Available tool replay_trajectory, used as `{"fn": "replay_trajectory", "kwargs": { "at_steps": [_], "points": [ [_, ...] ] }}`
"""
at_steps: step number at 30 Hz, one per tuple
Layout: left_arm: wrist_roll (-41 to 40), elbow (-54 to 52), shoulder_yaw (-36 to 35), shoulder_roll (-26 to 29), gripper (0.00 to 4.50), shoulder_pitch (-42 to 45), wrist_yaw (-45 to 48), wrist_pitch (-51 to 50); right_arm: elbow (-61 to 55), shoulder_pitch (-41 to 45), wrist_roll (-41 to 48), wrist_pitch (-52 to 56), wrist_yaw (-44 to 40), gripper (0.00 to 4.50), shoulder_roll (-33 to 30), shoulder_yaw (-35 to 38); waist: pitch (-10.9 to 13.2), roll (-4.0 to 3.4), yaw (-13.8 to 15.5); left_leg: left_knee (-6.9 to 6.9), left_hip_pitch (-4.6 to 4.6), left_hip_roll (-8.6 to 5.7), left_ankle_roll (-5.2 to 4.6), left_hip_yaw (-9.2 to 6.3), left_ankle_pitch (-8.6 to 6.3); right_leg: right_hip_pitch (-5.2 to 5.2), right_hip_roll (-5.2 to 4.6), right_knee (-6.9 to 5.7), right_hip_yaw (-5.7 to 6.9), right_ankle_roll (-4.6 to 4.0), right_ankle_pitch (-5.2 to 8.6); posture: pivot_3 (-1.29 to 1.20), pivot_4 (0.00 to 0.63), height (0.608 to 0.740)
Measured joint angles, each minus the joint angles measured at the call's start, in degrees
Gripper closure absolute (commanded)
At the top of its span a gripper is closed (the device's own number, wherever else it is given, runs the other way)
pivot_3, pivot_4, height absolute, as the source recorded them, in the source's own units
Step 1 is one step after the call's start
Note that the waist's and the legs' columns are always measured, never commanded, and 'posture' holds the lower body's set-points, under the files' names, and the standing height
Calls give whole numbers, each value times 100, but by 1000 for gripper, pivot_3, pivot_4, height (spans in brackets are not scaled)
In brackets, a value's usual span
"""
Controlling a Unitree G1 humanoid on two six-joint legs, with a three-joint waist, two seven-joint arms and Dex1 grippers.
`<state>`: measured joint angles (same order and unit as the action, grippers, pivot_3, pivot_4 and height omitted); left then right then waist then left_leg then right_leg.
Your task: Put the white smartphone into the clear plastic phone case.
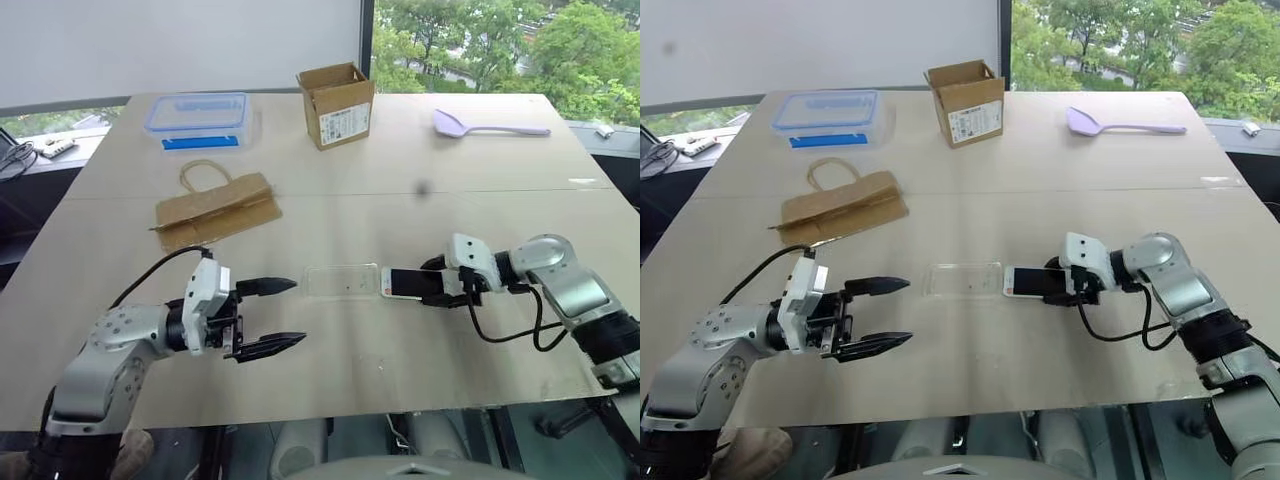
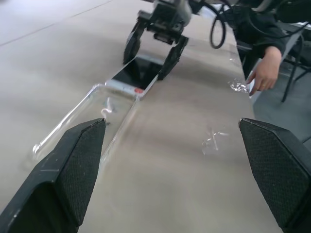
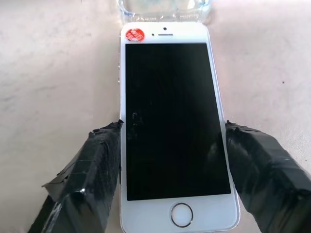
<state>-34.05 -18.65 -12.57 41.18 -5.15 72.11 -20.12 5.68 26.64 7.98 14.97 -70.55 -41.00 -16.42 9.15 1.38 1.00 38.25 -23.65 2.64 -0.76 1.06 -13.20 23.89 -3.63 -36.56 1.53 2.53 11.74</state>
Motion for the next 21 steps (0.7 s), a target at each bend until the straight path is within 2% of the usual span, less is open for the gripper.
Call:
{"fn": "replay_trajectory", "kwargs": {
  "at_steps": [4,8,12,15,21],
  "points": [
    [49,401,-184,-22,0,-142,-215,115,-1380,-288,585,1296,79,1722,-150,187,25,-38,-44,-5,-15,1,0,14,0,32,0,-8,-12,0,0,0,150,740],
    [139,690,-175,-35,0,-134,-315,245,-2336,240,846,2262,396,1722,51,110,29,-42,-96,-7,-13,7,0,12,0,38,5,-16,-9,-1,1,0,150,740],
    [249,868,-40,-34,0,11,-302,398,-2195,985,437,2565,854,1722,754,-679,29,-43,-141,-7,-21,6,1,12,-1,49,2,-17,-7,-1,1,0,150,740],
    [272,973,-30,-13,0,104,-287,453,-1591,1317,-51,2280,892,1722,950,-1347,30,-44,-131,-7,-30,-2,2,20,-1,59,-6,-16,-12,-9,-4,0,150,740],
    [371,1093,-7,-2,0,132,-231,597,-411,1807,-566,1812,960,1722,1393,-1675,31,-43,-171,-11,-52,0,1,19,-1,76,2,-19,-13,-22,-13,0,150,740]
  ]
}}
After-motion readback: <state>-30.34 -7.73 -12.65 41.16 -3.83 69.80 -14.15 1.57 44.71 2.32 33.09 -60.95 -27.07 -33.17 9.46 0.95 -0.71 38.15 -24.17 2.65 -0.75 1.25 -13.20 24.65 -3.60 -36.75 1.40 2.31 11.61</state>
